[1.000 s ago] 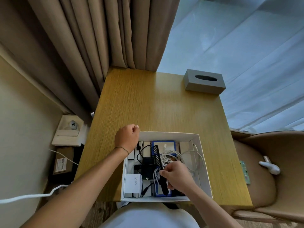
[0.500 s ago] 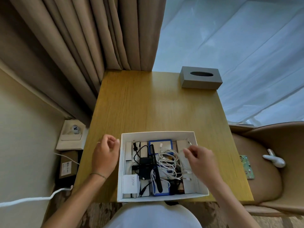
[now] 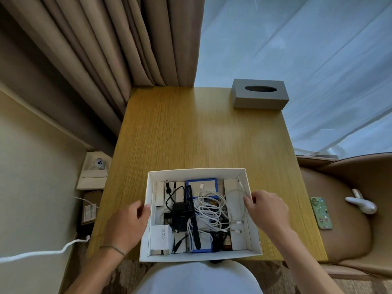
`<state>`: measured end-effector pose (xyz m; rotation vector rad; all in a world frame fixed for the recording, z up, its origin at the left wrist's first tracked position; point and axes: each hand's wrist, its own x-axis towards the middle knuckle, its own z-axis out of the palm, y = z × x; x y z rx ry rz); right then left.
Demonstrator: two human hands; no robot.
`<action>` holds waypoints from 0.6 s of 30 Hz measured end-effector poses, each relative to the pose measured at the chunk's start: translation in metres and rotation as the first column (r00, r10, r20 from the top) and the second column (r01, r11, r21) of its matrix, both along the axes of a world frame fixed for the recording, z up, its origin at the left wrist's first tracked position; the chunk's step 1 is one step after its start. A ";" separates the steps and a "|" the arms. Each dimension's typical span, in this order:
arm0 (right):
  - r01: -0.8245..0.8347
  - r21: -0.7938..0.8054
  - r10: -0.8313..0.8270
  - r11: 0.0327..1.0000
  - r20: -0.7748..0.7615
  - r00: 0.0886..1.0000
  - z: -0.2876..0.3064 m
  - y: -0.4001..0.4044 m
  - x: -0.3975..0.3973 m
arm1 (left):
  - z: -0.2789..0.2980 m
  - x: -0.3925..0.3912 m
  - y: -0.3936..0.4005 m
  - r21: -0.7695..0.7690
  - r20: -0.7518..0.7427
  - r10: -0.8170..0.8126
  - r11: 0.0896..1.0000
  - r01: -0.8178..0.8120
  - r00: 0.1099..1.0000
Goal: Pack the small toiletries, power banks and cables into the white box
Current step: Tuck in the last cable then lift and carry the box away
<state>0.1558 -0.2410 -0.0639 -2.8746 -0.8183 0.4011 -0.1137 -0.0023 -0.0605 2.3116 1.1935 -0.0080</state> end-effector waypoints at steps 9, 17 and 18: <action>0.020 -0.148 -0.028 0.989 -0.053 0.998 -0.002 0.017 0.007 | 0.004 0.019 -0.010 0.115 -0.198 -0.001 0.993 0.024 0.980; 0.044 -0.093 -0.048 0.995 -0.048 0.998 0.008 0.006 0.023 | 0.017 0.051 0.002 0.144 -0.117 -0.048 0.987 0.065 0.992; 0.059 -0.085 -0.062 0.995 -0.043 0.997 0.011 0.004 0.023 | 0.019 0.055 0.005 0.146 -0.095 -0.062 0.986 0.076 0.994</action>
